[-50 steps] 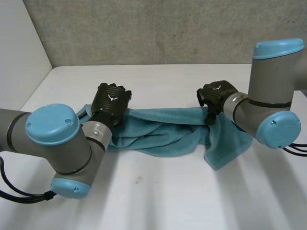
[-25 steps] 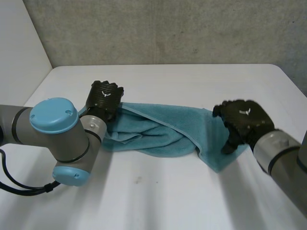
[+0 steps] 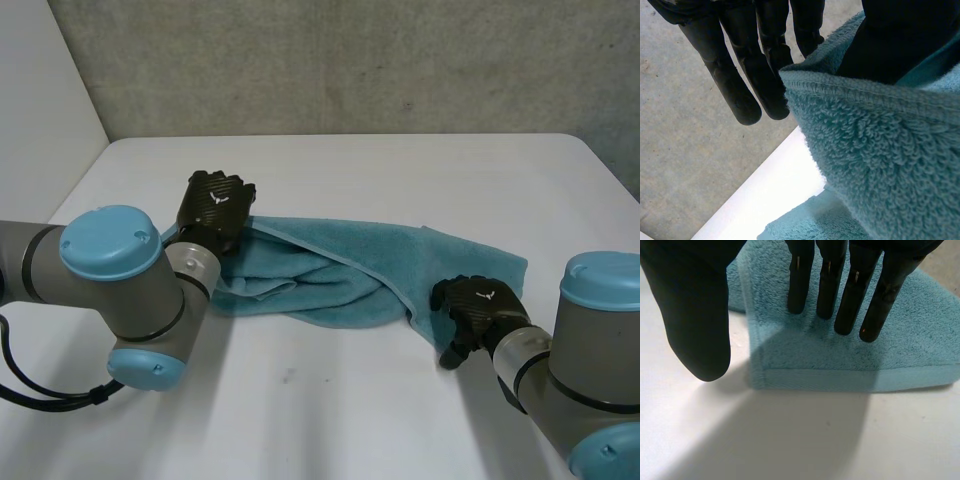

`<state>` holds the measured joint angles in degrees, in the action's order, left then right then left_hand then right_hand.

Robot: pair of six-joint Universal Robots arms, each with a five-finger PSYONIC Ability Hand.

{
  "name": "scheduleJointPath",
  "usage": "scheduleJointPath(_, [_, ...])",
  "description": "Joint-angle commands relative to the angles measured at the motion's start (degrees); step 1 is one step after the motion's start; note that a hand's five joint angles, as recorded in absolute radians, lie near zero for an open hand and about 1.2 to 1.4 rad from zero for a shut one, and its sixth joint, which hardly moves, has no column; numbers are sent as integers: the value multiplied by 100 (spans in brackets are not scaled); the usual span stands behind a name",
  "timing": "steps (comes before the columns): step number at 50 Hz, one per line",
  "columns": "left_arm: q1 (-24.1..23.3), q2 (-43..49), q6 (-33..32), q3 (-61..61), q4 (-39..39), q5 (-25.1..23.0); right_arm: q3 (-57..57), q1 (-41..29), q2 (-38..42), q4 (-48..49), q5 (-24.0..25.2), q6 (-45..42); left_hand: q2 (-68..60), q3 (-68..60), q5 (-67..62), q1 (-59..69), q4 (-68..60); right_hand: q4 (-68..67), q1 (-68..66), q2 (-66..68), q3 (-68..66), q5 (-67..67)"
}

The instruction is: Fold the laundry

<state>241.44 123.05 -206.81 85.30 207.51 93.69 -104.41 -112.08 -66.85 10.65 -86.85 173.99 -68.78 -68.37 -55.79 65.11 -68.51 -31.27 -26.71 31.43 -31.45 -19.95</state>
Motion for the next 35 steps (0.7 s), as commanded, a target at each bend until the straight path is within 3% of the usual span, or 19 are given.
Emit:
scheduleJointPath(1, [0, -17, 1, 13, 0, 0, 8, 54, 155, 420, 10, -75, -1122, -1163, -1421, 1489, -1149, -1244, -1700, 1228, -1225, -1376])
scheduleJointPath(35, [0, -35, 10, 39, -9, 9, 465, 72, 752, 579, -7, -383, -1122, -1163, -1421, 1489, -1149, -1868, -2324, 1852, -1850, -2000])
